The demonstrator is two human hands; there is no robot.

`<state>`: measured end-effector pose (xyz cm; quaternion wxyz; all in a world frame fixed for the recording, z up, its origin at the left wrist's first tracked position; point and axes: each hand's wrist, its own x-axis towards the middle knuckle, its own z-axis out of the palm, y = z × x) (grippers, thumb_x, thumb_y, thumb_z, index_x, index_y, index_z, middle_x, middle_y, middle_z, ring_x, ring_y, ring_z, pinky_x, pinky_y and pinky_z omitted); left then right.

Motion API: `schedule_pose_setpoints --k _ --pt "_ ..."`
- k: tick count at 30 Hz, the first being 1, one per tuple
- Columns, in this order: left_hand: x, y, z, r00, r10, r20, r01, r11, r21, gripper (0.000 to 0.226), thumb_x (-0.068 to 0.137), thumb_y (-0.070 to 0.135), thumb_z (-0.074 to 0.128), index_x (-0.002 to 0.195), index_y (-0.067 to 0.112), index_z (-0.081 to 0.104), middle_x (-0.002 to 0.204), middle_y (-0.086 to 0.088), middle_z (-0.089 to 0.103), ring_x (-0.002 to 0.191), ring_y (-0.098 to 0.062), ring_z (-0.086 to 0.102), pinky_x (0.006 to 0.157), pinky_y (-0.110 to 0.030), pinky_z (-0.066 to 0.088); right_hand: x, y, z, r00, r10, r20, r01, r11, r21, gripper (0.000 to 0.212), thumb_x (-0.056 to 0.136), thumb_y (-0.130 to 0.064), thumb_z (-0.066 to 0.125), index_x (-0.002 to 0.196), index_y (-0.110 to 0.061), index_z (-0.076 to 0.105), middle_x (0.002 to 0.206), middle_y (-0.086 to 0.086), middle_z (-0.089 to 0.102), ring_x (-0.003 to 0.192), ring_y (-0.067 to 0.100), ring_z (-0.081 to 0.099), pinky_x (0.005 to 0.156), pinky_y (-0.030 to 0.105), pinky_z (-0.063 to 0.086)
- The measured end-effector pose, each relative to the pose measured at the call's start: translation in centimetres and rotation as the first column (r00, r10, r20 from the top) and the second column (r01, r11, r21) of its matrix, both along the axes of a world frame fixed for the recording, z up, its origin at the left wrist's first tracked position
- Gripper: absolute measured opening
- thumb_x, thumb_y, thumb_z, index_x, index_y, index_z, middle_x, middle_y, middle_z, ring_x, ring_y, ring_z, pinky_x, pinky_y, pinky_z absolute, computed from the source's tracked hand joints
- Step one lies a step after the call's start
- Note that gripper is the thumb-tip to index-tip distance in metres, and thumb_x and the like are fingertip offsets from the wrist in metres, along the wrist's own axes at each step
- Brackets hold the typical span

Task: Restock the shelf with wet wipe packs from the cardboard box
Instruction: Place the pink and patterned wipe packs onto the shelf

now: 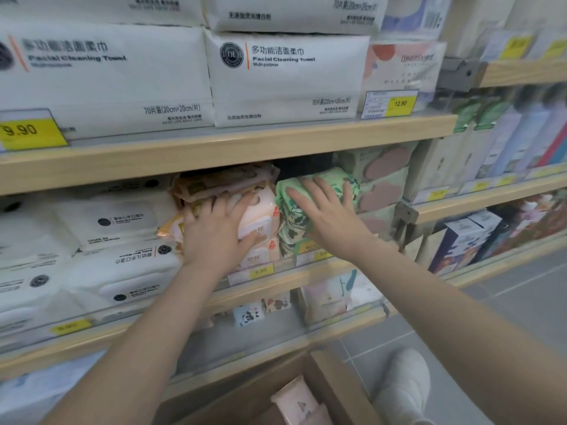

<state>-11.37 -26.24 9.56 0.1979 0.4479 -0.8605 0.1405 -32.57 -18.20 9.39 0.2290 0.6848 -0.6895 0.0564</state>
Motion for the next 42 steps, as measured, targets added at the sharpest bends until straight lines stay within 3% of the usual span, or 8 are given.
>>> schedule_pose_setpoints --k 3,16,20,23,28,34,38,42 --pt "-0.1 0.1 0.2 1.000 -0.007 -0.011 0.007 1.000 0.006 0.071 0.081 0.067 0.046 0.144 0.042 0.022 0.134 -0.003 0.047 0.119 -0.026 0.042 0.096 -0.046 0.033 -0.6 -1.1 1.2 0.995 0.026 0.100 -0.034 0.996 0.084 0.085 0.084 -0.037 0.065 0.149 -0.029 0.011 0.157 0.006 0.014 0.145 0.027 0.007 0.106 0.070 0.004" --pt "0.1 0.1 -0.4 1.000 -0.025 -0.004 0.025 0.999 -0.048 0.075 0.078 0.066 0.049 0.143 0.038 0.026 0.140 -0.006 0.043 0.125 -0.028 0.040 0.101 -0.049 0.028 -1.1 -0.7 1.3 0.983 0.102 0.150 -0.114 0.990 0.078 0.084 0.082 -0.038 0.066 0.149 -0.031 0.016 0.157 0.003 0.015 0.145 0.020 0.010 0.110 0.065 0.000" --pt "0.5 0.4 0.2 0.982 -0.144 -0.119 0.148 0.989 0.023 0.079 0.079 0.059 0.057 0.145 0.027 0.028 0.150 -0.009 0.030 0.133 -0.030 0.033 0.111 -0.053 0.019 -0.6 0.0 2.4 0.974 0.100 0.204 -0.127 0.984 0.125 0.088 0.081 -0.047 0.065 0.150 -0.032 0.012 0.158 0.001 0.011 0.146 0.020 0.008 0.112 0.060 -0.001" --pt "1.3 1.4 0.5 0.960 -0.216 -0.177 0.222 0.975 0.015 0.073 0.080 0.059 0.048 0.141 0.021 0.036 0.146 -0.011 0.037 0.131 -0.031 0.038 0.111 -0.056 0.023 0.2 0.7 2.8 0.972 0.084 0.218 -0.120 0.980 0.158 0.086 0.083 -0.045 0.063 0.151 -0.032 0.011 0.159 0.002 0.010 0.146 0.021 0.008 0.113 0.058 -0.002" --pt "5.3 5.2 -0.7 0.892 -0.251 -0.376 0.280 0.960 0.023 0.058 0.087 0.041 0.050 0.138 0.012 0.044 0.144 -0.009 0.041 0.133 -0.027 0.036 0.113 -0.051 0.024 3.1 3.3 2.6 0.950 0.204 0.235 -0.205 0.979 -0.020 0.070 0.086 -0.034 0.062 0.146 -0.018 0.031 0.150 0.012 0.031 0.138 0.030 0.028 0.115 0.056 0.014" --pt "15.7 11.6 -11.0 0.917 -0.044 -0.397 0.156 0.954 0.255 0.055 0.086 0.038 0.048 0.131 0.008 0.051 0.134 -0.009 0.050 0.123 -0.022 0.044 0.105 -0.037 0.037 11.4 8.3 -7.0 0.841 0.338 0.423 -0.416 0.903 0.105 0.064 0.085 -0.038 0.056 0.142 -0.015 0.035 0.145 0.012 0.038 0.133 0.029 0.035 0.111 0.050 0.028" --pt "22.3 15.1 -19.0 0.962 0.165 -0.218 -0.031 0.860 0.510 0.058 0.084 0.040 0.049 0.133 0.009 0.047 0.132 -0.011 0.049 0.119 -0.029 0.048 0.100 -0.045 0.043 17.4 10.6 -14.4 0.766 0.175 0.619 -0.425 0.860 0.283 0.066 0.088 -0.036 0.058 0.145 -0.017 0.031 0.148 0.009 0.035 0.135 0.026 0.034 0.111 0.045 0.032" --pt "27.3 17.9 -24.4 0.905 0.402 -0.139 -0.215 0.715 0.666 0.069 0.081 0.038 0.056 0.141 0.011 0.034 0.143 -0.016 0.039 0.125 -0.036 0.044 0.100 -0.048 0.042 23.2 12.3 -20.2 0.708 -0.037 0.705 -0.427 0.773 0.469 0.065 0.091 -0.043 0.049 0.148 -0.023 0.025 0.153 0.000 0.024 0.138 0.021 0.027 0.113 0.035 0.028"
